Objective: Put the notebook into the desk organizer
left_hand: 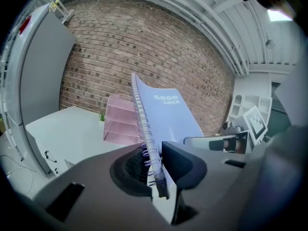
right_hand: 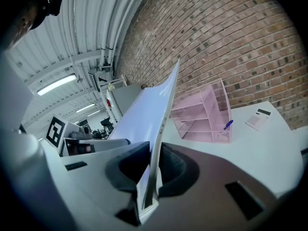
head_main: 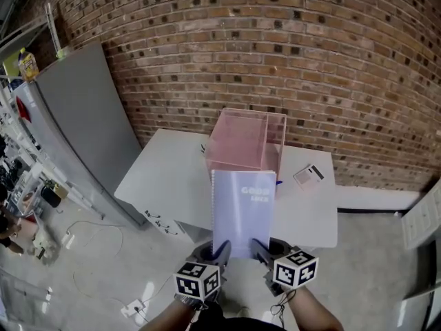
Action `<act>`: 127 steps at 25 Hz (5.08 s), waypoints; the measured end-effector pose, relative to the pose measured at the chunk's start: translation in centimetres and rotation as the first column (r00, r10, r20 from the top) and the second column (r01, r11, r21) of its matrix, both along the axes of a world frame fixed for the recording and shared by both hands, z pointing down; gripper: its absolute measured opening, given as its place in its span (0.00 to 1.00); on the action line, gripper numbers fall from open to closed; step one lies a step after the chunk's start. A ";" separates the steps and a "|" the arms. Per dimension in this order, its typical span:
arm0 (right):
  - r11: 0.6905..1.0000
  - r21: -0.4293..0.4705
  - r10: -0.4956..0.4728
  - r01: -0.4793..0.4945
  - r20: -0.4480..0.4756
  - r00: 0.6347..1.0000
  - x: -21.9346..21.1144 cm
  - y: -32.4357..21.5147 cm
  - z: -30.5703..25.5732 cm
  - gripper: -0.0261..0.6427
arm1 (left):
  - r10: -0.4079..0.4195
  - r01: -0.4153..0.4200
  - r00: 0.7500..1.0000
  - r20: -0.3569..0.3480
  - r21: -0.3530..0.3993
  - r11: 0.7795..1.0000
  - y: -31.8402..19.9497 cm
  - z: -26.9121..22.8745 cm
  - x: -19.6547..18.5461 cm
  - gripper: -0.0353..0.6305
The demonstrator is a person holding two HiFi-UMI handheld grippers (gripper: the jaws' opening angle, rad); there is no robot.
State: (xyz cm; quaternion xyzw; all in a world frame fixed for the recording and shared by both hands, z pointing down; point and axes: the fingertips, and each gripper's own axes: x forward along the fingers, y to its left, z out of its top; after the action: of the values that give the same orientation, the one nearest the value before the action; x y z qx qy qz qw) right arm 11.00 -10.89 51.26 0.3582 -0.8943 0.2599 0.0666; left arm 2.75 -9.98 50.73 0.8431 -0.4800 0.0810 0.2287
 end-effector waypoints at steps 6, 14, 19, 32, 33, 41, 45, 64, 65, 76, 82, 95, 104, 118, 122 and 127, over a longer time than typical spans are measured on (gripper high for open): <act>0.998 -0.022 0.053 -0.053 0.003 0.999 -2.2 -3.8 0.5 0.12 | 0.050 -0.050 0.999 -0.011 -0.011 0.999 -4.1 0.5 -2.2 0.15; 0.991 -0.057 0.119 -0.119 0.005 0.993 -5.4 -8.8 1.7 0.12 | 0.121 -0.122 0.992 -0.021 -0.025 0.992 -9.7 1.4 -5.6 0.15; 0.983 -0.069 0.171 -0.170 0.001 0.985 -6.8 -11.5 2.0 0.12 | 0.172 -0.174 0.985 -0.032 -0.039 0.984 -12.9 2.1 -7.0 0.15; 0.964 -0.118 0.240 -0.238 0.009 0.971 -7.9 -15.8 3.4 0.12 | 0.254 -0.257 0.966 -0.049 -0.064 0.964 -17.7 3.1 -8.1 0.15; 0.964 -0.121 0.241 -0.238 0.007 0.971 -7.8 -16.1 3.4 0.12 | 0.254 -0.257 0.966 -0.053 -0.068 0.964 -18.1 3.2 -8.1 0.15; 0.960 -0.163 0.235 -0.229 0.019 0.972 -6.4 -18.6 4.2 0.12 | 0.240 -0.246 0.968 -0.069 -0.094 0.965 -20.6 4.1 -6.7 0.15; 0.961 -0.175 0.221 -0.212 0.028 0.975 -5.7 -19.8 4.0 0.11 | 0.224 -0.230 0.973 -0.063 -0.105 0.968 -21.7 4.1 -6.1 0.16; 0.956 -0.235 0.207 -0.177 0.111 0.972 -4.5 -24.3 3.9 0.11 | 0.174 -0.174 0.985 -0.004 -0.100 0.980 -25.7 4.3 -5.2 0.21; 0.955 -0.237 0.212 -0.180 0.114 0.971 -4.5 -24.5 3.8 0.11 | 0.173 -0.173 0.985 -0.002 -0.095 0.980 -25.8 4.2 -5.2 0.21; 0.932 -0.296 0.279 -0.209 0.218 0.935 -4.1 -25.9 2.6 0.10 | 0.129 -0.128 0.992 0.009 -0.066 0.990 -27.2 3.3 -6.3 0.37; 0.920 -0.300 0.331 -0.252 0.251 0.910 -3.4 -26.7 2.0 0.09 | 0.127 -0.126 0.991 0.050 -0.034 0.992 -26.7 3.2 -7.1 0.43; 0.876 -0.386 0.419 -0.291 0.308 0.854 -3.0 -27.1 2.2 0.10 | 0.163 -0.175 0.967 0.194 0.049 0.983 -23.1 4.4 -7.2 0.44; 0.878 -0.379 0.417 -0.294 0.300 0.858 -3.2 -27.5 2.5 0.13 | 0.120 -0.133 0.973 0.196 0.052 0.990 -24.4 5.2 -7.1 0.44; 0.983 -0.122 0.140 -0.140 -0.008 0.990 -4.7 -25.0 3.6 0.50 | 0.040 -0.045 0.990 0.138 0.029 0.999 -26.5 4.7 -7.6 0.44; 0.988 -0.080 0.125 -0.131 -0.076 0.989 -4.3 -24.1 3.8 0.50 | 0.028 -0.031 0.991 0.129 0.019 0.999 -27.1 4.8 -7.5 0.44; 0.969 0.050 0.247 -0.242 -0.207 0.947 -2.6 -24.2 3.4 0.47 | 0.011 -0.012 0.993 0.118 0.007 1.000 -28.1 4.8 -7.2 0.44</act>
State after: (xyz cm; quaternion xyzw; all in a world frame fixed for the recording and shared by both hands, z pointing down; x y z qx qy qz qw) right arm 8.36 -35.05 54.64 0.4926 -0.8339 0.2157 0.1243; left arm -4.40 -38.05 55.48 0.8405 -0.4879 0.1301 0.1964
